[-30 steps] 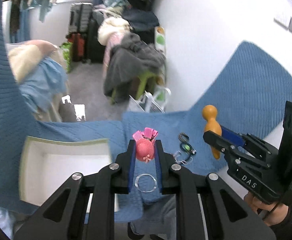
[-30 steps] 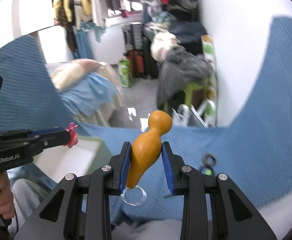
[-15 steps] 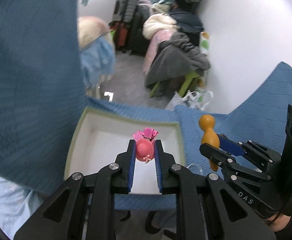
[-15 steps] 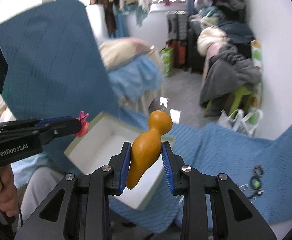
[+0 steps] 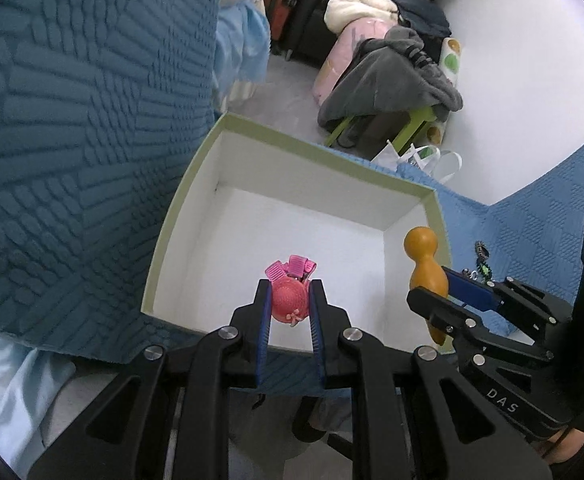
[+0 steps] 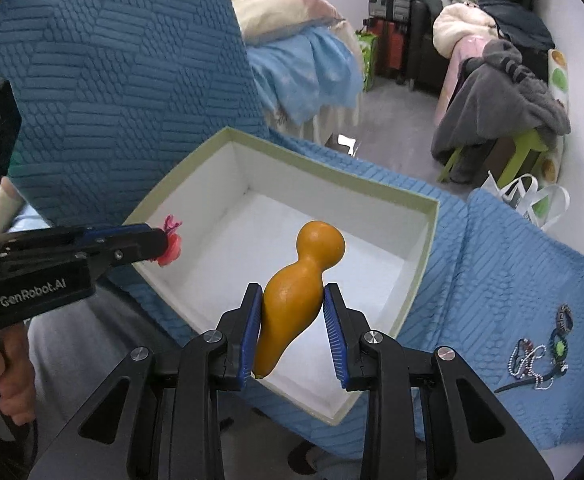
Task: Organize jewelry
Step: 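Open both grippers to drop the pendant and clip into the box, then grasp the silver hoop bangle with the left gripper while the right gripper reaches the beaded bracelet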
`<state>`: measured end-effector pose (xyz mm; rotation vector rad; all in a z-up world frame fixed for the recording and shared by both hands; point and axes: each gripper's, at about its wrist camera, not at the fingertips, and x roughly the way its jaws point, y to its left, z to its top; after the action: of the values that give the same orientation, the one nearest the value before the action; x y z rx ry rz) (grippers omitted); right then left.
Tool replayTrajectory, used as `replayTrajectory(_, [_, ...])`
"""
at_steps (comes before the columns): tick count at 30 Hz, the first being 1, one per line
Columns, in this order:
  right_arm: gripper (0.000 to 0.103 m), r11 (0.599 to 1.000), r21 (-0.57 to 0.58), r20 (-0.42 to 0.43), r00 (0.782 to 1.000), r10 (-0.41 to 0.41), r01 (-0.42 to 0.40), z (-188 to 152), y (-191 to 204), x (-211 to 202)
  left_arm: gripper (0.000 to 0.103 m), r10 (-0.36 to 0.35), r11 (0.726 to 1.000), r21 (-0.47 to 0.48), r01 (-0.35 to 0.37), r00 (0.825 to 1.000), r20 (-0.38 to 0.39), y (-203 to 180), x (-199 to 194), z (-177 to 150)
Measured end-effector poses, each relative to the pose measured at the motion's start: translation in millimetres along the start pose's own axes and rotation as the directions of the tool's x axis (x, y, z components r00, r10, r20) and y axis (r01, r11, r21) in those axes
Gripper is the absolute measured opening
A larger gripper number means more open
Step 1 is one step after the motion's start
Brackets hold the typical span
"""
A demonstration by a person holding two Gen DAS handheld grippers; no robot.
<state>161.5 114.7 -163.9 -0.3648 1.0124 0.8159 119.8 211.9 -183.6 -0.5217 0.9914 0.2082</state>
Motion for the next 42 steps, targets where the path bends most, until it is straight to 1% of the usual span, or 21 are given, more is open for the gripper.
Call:
replayTrajectory(3, [0.029,1.000,-0.006,-0.011,1.000,-0.001,0.000,-0.2,2.4,4.7,0.019,0.001,1.000,0.000,-0.001,1.000,-0.005,1.9,-0.1,-3.3])
replayTrajectory(6, [0.029,1.000,0.001,-0.019,1.000,0.025,-0.025,-0.7,1.8,6.1,0.019,0.016,1.000,0.005,-0.016,1.000,-0.005,0.7,-3.9,-4.7])
replayTrajectory(7, [0.030,1.000,0.004,-0.021,0.999,0.028,-0.028,-0.8,1.6,5.9,0.019,0.015,1.000,0.003,-0.015,1.000,-0.004,1.6,-2.0,-1.7])
replayTrajectory(8, [0.035,0.999,0.008,-0.022,0.999,0.031,-0.031,-1.4,1.3,4.5,0.022,0.011,1.000,-0.002,-0.011,1.000,0.003,1.4,-4.2,-1.5])
replayTrajectory(9, [0.039,0.999,0.010,-0.019,0.999,0.034,-0.034,-1.8,1.2,2.6,0.032,0.006,1.000,-0.011,-0.006,1.000,0.008,1.4,-7.0,-1.2])
replayTrajectory(10, [0.042,0.999,0.014,-0.011,0.999,0.040,-0.040,-1.9,0.3,-0.7,0.039,0.005,1.000,-0.017,-0.005,1.000,0.015,1.1,-8.8,-0.5])
replayTrajectory(11, [0.042,0.999,0.017,-0.004,0.999,0.045,-0.045,-1.8,-0.7,-4.1,0.052,0.009,1.000,-0.019,-0.008,1.000,0.028,0.4,-12.2,-0.1])
replayTrajectory(12, [0.042,0.999,0.018,0.006,0.999,0.048,-0.048,-1.7,-1.5,-8.5,0.056,0.013,1.000,-0.010,-0.012,0.999,0.050,-2.6,-18.3,0.2])
replayTrajectory(15, [0.043,0.999,0.026,0.041,0.998,0.042,-0.043,0.2,-5.6,-23.9,0.056,-0.001,1.000,0.010,0.000,0.996,0.084,-11.9,-31.0,2.1])
replayTrajectory(18, [0.044,0.999,0.031,0.092,0.995,0.038,-0.041,4.0,-11.1,-44.3,0.058,0.001,1.000,0.024,-0.004,0.993,0.119,-20.5,-42.6,4.9])
replayTrajectory(19, [0.044,0.999,0.032,0.107,0.994,0.034,-0.037,4.7,-13.4,-49.8,0.058,0.003,1.000,0.025,-0.007,0.990,0.142,-24.6,-48.7,5.6])
replayTrajectory(20, [0.044,0.999,0.034,0.129,0.991,0.027,-0.032,5.9,-16.5,-59.3,0.058,-0.006,1.000,0.028,0.002,0.986,0.165,-28.8,-55.1,6.4])
replayTrajectory(22, [0.044,0.999,0.042,0.168,0.986,0.016,-0.024,7.6,-23.1,-75.7,0.058,-0.032,0.999,0.042,0.025,0.982,0.185,-38.2,-62.9,8.6])
replayTrajectory(25, [0.044,0.998,0.057,0.225,0.974,-0.007,-0.006,8.0,-35.5,-100.0,0.058,-0.049,0.997,0.070,0.035,0.977,0.207,-56.6,-67.3,11.2])
replayTrajectory(27, [0.044,0.998,0.068,0.249,0.968,-0.023,0.006,7.8,-46.3,-112.0,0.058,-0.067,0.994,0.101,0.047,0.976,0.206,-73.5,-65.8,12.8])
replayTrajectory(30, [0.044,0.994,0.102,0.276,0.959,-0.058,0.031,2.2,-66.3,-129.0,0.058,-0.116,0.985,0.148,0.088,0.974,0.196,-100.5,-61.7,13.4])
replayTrajectory(34, [0.044,0.983,0.163,0.298,0.946,-0.126,0.079,-10.8,-98.2,-149.7,0.058,-0.181,0.969,0.200,0.146,0.968,0.172,-133.3,-51.4,11.5])
replayTrajectory(38, [0.044,0.964,0.229,0.298,0.933,-0.201,0.135,-30.0,-133.9,-168.2,0.058,-0.228,0.953,0.232,0.196,0.967,0.116,-161.3,-29.4,9.1])
replayTrajectory(42, [0.044,0.931,0.317,0.274,0.922,-0.273,0.182,-54.8,-176.9,-181.5,0.058,-0.237,0.939,0.267,0.215,0.970,0.052,-187.5,-3.6,2.0])
